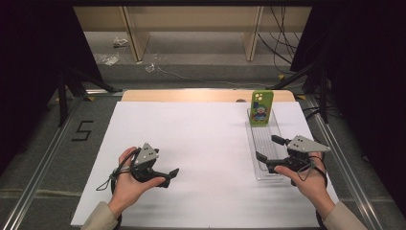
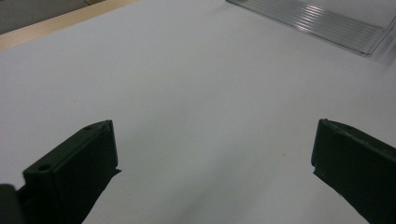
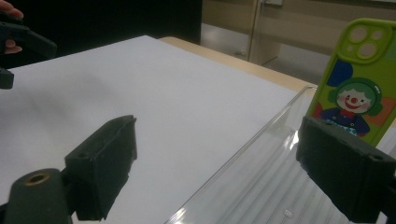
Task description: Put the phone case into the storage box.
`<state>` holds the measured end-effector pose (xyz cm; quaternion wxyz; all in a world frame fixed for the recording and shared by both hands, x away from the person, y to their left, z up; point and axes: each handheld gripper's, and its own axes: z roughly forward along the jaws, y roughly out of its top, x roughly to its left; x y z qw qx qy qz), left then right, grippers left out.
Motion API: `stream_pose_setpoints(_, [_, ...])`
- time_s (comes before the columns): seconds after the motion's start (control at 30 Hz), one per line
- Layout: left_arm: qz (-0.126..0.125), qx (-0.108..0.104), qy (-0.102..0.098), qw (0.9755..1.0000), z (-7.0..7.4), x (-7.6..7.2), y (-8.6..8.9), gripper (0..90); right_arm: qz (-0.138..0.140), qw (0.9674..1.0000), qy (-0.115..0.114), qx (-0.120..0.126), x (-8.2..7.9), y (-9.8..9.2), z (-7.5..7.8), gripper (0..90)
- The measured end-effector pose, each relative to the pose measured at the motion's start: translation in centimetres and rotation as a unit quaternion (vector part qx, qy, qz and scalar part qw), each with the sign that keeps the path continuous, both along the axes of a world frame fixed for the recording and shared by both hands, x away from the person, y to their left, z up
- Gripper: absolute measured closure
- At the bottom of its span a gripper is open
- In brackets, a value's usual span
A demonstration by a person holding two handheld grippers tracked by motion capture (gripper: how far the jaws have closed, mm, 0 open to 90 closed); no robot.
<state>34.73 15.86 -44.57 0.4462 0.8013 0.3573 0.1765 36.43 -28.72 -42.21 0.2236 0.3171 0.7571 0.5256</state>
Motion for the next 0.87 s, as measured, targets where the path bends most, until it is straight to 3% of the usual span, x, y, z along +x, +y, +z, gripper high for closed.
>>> stream_pose_setpoints(0.87, [0.0, 0.0, 0.001, 1.0, -0.06, 0.1, -0.06, 0.0, -0.01, 0.9998, -0.01, 0.013, -0.48, -0.69, 0.06, 11.6])
